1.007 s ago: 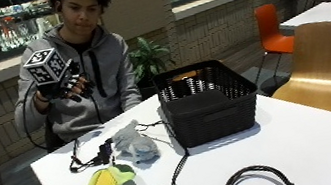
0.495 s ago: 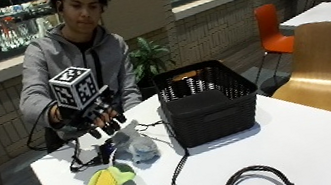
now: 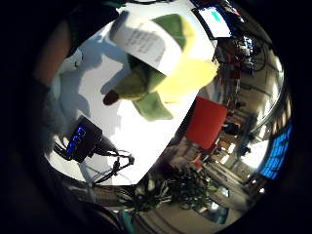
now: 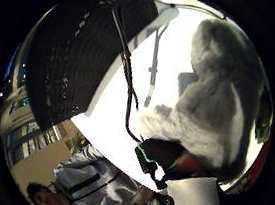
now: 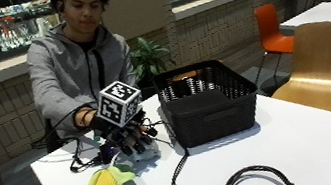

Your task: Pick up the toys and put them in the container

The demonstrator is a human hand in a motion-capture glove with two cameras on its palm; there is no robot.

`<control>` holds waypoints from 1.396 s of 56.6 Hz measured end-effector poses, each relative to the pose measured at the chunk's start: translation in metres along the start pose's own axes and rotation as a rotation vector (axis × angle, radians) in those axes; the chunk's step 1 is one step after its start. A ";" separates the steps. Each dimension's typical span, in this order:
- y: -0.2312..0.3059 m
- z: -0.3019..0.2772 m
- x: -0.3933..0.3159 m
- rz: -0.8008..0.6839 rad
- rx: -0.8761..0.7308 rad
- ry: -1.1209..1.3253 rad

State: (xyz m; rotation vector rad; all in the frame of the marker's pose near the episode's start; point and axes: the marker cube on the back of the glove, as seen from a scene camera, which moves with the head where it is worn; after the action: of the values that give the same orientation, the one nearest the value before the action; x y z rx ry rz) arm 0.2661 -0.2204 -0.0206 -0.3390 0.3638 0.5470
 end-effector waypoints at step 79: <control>-0.015 -0.130 -0.135 -0.154 0.545 0.018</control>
State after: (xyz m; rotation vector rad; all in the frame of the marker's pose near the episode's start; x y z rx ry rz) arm 0.1355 -0.3449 -0.0755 0.1537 0.4835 0.2764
